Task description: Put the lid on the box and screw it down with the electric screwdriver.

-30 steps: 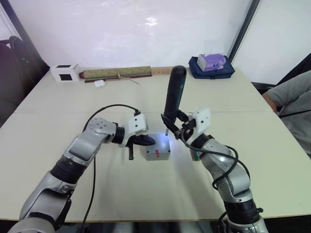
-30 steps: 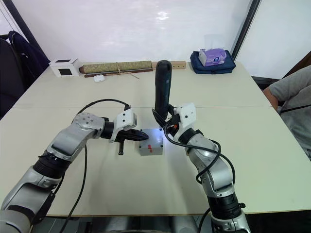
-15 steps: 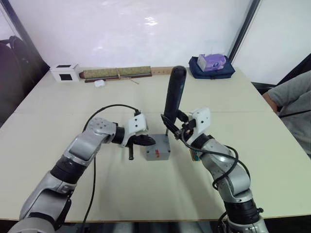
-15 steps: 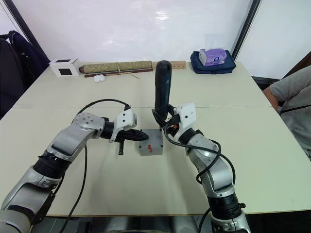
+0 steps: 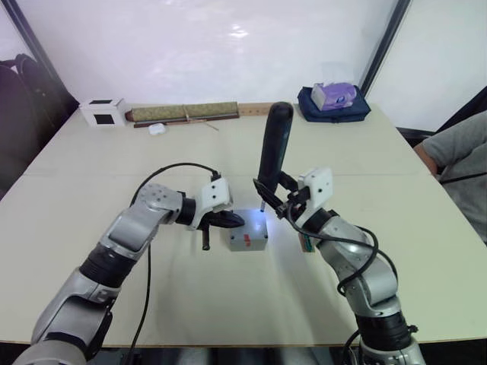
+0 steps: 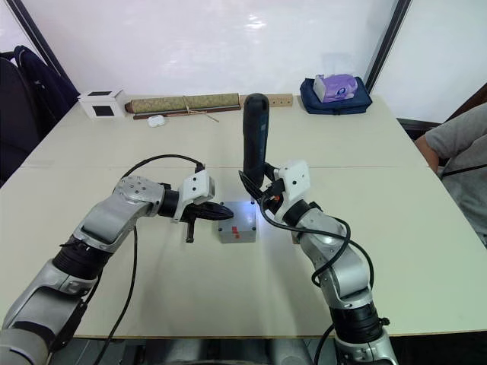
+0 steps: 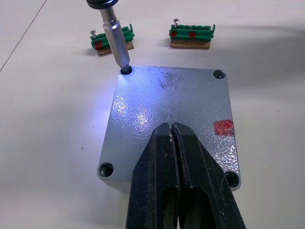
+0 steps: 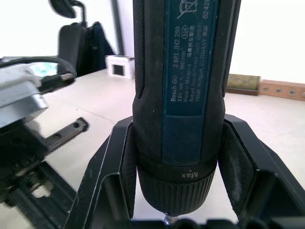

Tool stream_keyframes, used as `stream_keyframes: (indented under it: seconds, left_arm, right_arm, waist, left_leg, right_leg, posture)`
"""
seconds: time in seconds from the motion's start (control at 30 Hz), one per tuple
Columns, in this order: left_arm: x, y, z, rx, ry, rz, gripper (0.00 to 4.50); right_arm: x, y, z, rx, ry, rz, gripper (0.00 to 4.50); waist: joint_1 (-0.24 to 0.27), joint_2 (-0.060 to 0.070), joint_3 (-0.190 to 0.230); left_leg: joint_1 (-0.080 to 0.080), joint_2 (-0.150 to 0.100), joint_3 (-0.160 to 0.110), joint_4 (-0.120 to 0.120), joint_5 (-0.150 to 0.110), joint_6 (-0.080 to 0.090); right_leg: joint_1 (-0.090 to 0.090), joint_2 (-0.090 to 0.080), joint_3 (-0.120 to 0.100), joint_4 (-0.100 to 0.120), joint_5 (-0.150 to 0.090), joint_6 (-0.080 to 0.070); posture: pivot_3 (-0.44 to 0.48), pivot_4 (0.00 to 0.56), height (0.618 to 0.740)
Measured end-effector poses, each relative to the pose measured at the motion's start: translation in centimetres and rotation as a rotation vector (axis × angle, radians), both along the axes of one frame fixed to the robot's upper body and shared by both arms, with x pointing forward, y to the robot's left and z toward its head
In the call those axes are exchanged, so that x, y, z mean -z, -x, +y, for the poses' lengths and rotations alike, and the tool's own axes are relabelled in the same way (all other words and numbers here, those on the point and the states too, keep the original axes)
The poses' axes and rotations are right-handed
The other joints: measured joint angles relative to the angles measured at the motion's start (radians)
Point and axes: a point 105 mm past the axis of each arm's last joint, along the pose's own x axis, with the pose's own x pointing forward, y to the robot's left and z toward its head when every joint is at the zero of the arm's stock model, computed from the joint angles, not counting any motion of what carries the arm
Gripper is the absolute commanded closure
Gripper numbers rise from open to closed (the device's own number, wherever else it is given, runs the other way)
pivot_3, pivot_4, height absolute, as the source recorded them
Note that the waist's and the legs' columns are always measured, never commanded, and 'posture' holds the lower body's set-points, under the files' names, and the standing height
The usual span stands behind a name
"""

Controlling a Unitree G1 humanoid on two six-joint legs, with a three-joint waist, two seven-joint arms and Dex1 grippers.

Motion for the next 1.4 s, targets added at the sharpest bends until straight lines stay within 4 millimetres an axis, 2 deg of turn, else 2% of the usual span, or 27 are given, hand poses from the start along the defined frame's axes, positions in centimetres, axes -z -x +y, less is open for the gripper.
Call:
stream_keyframes:
  seconds: [0.1,0.17,0.27,0.33,0.37,0.43,0.5,0.57,0.63,0.7,0.73,0.8,0.9,0.97,1.13,1.23,1.3,1.33,1.4]
  left_arm:
    - [-0.4,0.1,-0.2,0.003,0.030,0.009,4.50]
    - [-0.6,0.1,-0.3,-0.004,0.054,0.029,4.50]
    - [-0.8,0.1,-0.4,-0.010,0.081,0.056,4.50]
    - [-0.9,0.2,-0.4,-0.018,0.104,0.079,4.50]
    - [-1.0,0.2,-0.6,-0.023,0.126,0.093,4.50]
    - [-1.4,-0.5,-0.9,-0.085,0.210,0.078,4.50]
    - [-2.0,-1.1,-0.8,-0.139,0.253,0.051,4.50]
    - [-2.7,-1.3,0.1,-0.167,0.258,0.021,4.50]
    - [-3.4,-0.5,0.5,-0.119,0.241,0.024,4.50]
    - [-3.8,1.6,1.1,0.003,0.186,0.088,4.50]
    - [-3.9,2.3,1.7,0.032,0.154,0.121,4.50]
    - [-4.3,3.0,1.5,0.085,0.141,0.174,4.50]
    - [-5.1,4.7,0.3,0.215,0.125,0.166,4.50]
    - [-4.7,5.1,0.4,0.248,0.077,0.157,4.50]
    - [-2.8,5.6,0.0,0.267,0.025,0.161,4.50]
    - [-2.2,5.6,-0.6,0.260,0.039,0.159,4.50]
    - [-2.3,5.5,-0.7,0.254,0.045,0.153,4.50]
    - [-2.3,5.5,-0.7,0.252,0.045,0.152,4.50]
    - [-2.3,5.5,-0.7,0.252,0.046,0.148,4.50]
  right_arm:
    - [-2.5,0.1,-0.7,-0.039,0.019,-0.012,2.70]
    - [-5.0,0.2,-1.2,-0.048,-0.036,-0.030,2.70]
    - [-8.8,0.0,-1.8,-0.036,-0.112,-0.035,2.70]
    - [-10.7,0.0,-2.2,-0.021,-0.130,-0.026,2.70]
    - [-11.5,0.0,-2.6,-0.021,-0.142,0.003,2.70]
    - [-11.7,-0.2,-4.2,-0.028,-0.135,0.146,2.70]
    - [-10.7,-0.4,-6.4,0.027,-0.085,0.254,2.70]
    - [-8.6,-0.2,-9.2,0.125,-0.011,0.368,2.70]
    - [-5.8,0.2,-12.6,0.229,0.055,0.535,2.70]
    - [-1.3,2.6,-16.9,0.355,0.174,0.783,2.70]
    - [0.8,3.6,-18.0,0.383,0.210,0.893,2.70]
    - [2.3,4.7,-17.8,0.342,0.215,0.970,2.70]
    - [2.2,5.5,-17.0,0.267,0.214,0.998,2.70]
    - [2.4,5.8,-17.3,0.277,0.218,1.015,2.70]
    - [5.7,6.5,-19.0,0.378,0.231,1.161,2.70]
    - [5.8,6.3,-19.3,0.392,0.228,1.173,2.70]
    - [5.8,5.9,-19.7,0.413,0.238,1.174,1.67]
    - [5.8,5.8,-19.7,0.413,0.242,1.171,1.48]
    - [5.6,5.5,-19.9,0.427,0.256,1.157,0.69]
  waist:
    - [0.006,0.003,0.006]
    - [0.005,0.003,0.007]
    - [0.002,0.007,0.012]
    - [0.002,0.006,0.015]
    - [0.003,0.007,0.015]
    - [0.008,0.007,0.018]
    - [0.015,0.002,0.021]
    - [0.015,0.003,0.024]
    - [0.016,0.004,0.026]
    - [0.026,0.004,0.026]
    - [0.025,0.005,0.026]
    - [0.011,0.010,0.030]
    - [-0.006,0.012,0.034]
    - [-0.005,0.010,0.035]
    - [0.001,0.008,0.037]
    - [0.001,0.007,0.037]
    - [0.001,0.007,0.037]
    - [0.001,0.007,0.037]
    - [0.002,0.007,0.037]
  left_leg:
    - [-0.014,-0.001,-0.002,0.003,0.000,0.000]
    - [-0.018,-0.001,-0.003,0.002,0.000,0.000]
    - [-0.023,-0.002,-0.003,0.002,0.000,0.000]
    - [-0.026,-0.002,-0.004,0.003,0.000,0.000]
    - [-0.027,-0.002,-0.004,0.003,0.000,0.000]
    - [-0.029,-0.003,-0.005,0.003,0.000,0.000]
    - [-0.031,-0.004,-0.007,0.004,0.000,0.000]
    - [-0.031,-0.006,-0.006,0.003,0.000,0.000]
    - [-0.033,-0.008,-0.004,0.002,0.000,0.000]
    - [-0.035,-0.008,-0.004,0.002,-0.001,0.002]
    - [-0.035,-0.008,-0.002,0.002,-0.001,0.003]
    - [-0.036,-0.008,0.001,0.003,-0.001,0.003]
    - [-0.034,-0.008,0.003,0.006,-0.001,0.003]
    - [-0.030,-0.007,0.002,0.007,-0.001,0.003]
    - [-0.031,-0.005,0.003,0.007,-0.001,0.003]
    - [-0.031,-0.005,0.003,0.008,-0.001,0.003]
    - [-0.031,-0.005,0.003,0.008,-0.001,0.003]
    - [-0.031,-0.005,0.003,0.008,-0.001,0.003]
    - [-0.030,-0.005,0.003,0.009,-0.001,0.003]
  right_leg:
    - [-0.012,0.001,-0.002,0.002,0.001,0.001]
    - [-0.016,0.003,-0.002,0.004,0.004,0.007]
    - [-0.021,0.003,-0.002,0.004,0.005,0.008]
    - [-0.023,0.003,-0.003,0.003,0.005,0.008]
    - [-0.024,0.003,-0.004,0.003,0.005,0.008]
    - [-0.024,0.001,-0.005,0.003,0.005,0.008]
    - [-0.024,-0.003,-0.008,0.001,0.005,0.008]
    - [-0.025,-0.005,-0.008,-0.001,0.005,0.008]
    - [-0.026,-0.005,-0.008,-0.001,0.004,0.009]
    - [-0.026,-0.005,-0.008,-0.004,0.003,0.011]
    - [-0.027,-0.004,-0.008,-0.005,0.003,0.011]
    - [-0.029,-0.004,-0.005,-0.003,0.004,0.013]
    - [-0.029,0.000,-0.001,0.000,0.006,0.016]
    - [-0.025,0.004,0.000,0.000,0.006,0.016]
    - [-0.026,0.006,0.001,0.000,0.006,0.016]
    - [-0.026,0.005,0.001,0.000,0.006,0.016]
    - [-0.026,0.005,0.001,0.000,0.006,0.016]
    - [-0.026,0.005,0.001,0.000,0.006,0.016]
    - [-0.025,0.006,0.001,0.001,0.006,0.016]
  posture:
    - [0.000,0.150,0.740]
    - [0.000,0.150,0.740]
    - [0.000,0.150,0.740]
    - [0.000,0.150,0.740]
    - [0.000,0.150,0.740]
    - [0.000,0.150,0.740]
    - [0.000,0.150,0.740]
    - [0.000,0.150,0.740]
    - [0.000,0.150,0.740]
    - [0.000,0.150,0.740]
    - [0.000,0.150,0.740]
    - [0.000,0.150,0.740]
    - [0.000,0.150,0.740]
    - [0.000,0.150,0.740]
    - [0.000,0.150,0.740]
    - [0.000,0.150,0.740]
    - [0.000,0.150,0.740]
    - [0.000,0.150,0.740]
    - [0.000,0.150,0.740]
